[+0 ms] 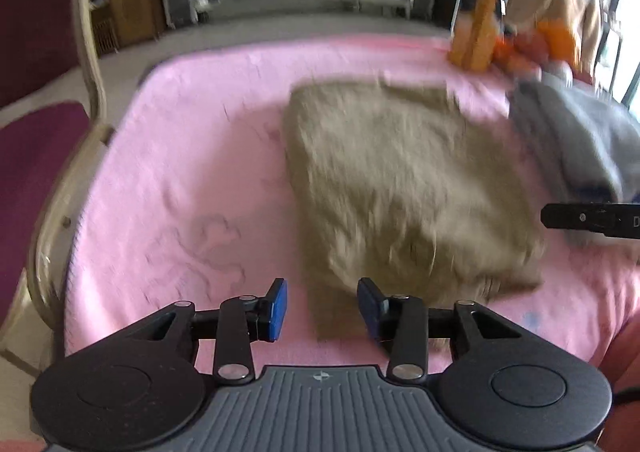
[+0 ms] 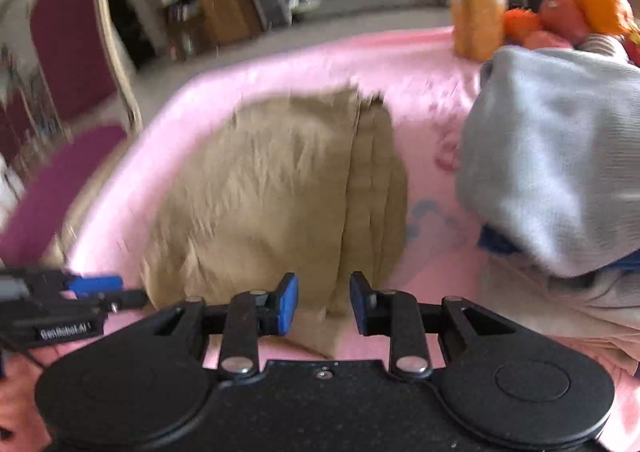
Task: Fold clothes
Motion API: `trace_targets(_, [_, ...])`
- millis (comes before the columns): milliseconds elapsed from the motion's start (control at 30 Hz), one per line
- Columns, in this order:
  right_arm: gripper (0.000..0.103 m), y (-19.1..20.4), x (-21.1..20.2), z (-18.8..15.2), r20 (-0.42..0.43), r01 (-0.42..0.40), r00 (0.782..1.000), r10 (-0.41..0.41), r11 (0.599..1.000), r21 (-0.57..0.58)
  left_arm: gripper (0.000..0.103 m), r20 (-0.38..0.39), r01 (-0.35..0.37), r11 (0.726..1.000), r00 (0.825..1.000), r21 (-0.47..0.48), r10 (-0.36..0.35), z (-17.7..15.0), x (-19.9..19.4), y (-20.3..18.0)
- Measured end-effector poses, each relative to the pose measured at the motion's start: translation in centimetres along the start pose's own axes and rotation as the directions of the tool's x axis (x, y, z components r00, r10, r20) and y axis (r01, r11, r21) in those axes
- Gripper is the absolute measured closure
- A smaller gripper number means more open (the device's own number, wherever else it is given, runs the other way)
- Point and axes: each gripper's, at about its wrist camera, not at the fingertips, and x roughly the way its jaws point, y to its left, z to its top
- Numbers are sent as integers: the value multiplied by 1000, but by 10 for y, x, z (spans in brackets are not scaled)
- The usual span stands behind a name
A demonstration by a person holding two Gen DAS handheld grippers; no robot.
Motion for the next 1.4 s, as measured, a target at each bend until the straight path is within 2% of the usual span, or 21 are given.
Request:
trace_targets(133, [74,-14,-15,19,86,-140,988,127,977,162,64,88,22,999,996,-40,-18,23,-16,5])
trace_targets(267, [77,-18,-7,43,140,-250,966,219,931,266,64,106,16,1000,994,-9,-15,50,-1,-2])
trace_targets(367, [77,-20,22,61,131,-299,954,270,888,349,64,100,-6,1000,995,29,3,70,23,-8])
trace_targets(433, [76,-20,50,71,115,-314,949,292,875,369,64,68,5,999,998,34,-8,80,48,-10])
trace_targets(600, [76,-25,124,71,13,-332,931,365,831,446,60,-1,14,1000,1000,13,-14,75,96,-6])
trace_targets(633, [76,-28,133,68,3,-311,938,347,836,452,59,-15,14,1000,1000,0,-14,72,103,-4])
trace_targets(700, [102,-39,144,65,26,-248,964,265,861,444,58,-12,34,999,999,-30,-34,71,103,3])
trace_targets(733, [103,-47,142,65,72,-196,981,183,875,444,58,-16,37,999,999,-39,-38,72,102,5])
trace_targets(800, [102,-62,135,68,154,-93,988,23,878,469,59,-10,21,999,1000,-41,-22,73,98,6])
trace_targets(867, [98,-62,125,71,203,-65,978,-38,875,479,64,11,5,999,1000,-35,-5,74,90,5])
trace_targets(933, [96,-51,112,74,271,-72,961,-55,897,436,66,65,-1,1000,998,-29,3,81,81,2])
trace_targets(1000, [90,-41,107,80,299,-112,954,-11,912,393,65,129,-12,1000,992,-26,16,89,71,0])
trace_targets(1100, [86,-28,109,89,306,-193,948,85,919,343,63,153,-51,998,987,-29,55,101,78,-2])
trace_targets(1200, [79,-27,136,94,203,-310,947,250,878,365,64,103,-77,996,991,-35,81,105,105,-2])
trace_targets(1267, [77,-30,152,93,174,-332,942,286,862,383,65,50,-74,996,996,-50,76,100,121,0])
trace_targets(1367, [80,-35,176,91,143,-353,936,322,842,409,64,43,-81,996,996,-37,83,90,125,-2])
trace_targets(1400, [91,-38,180,92,151,-335,942,299,844,419,64,51,-88,996,995,-24,89,89,124,-4])
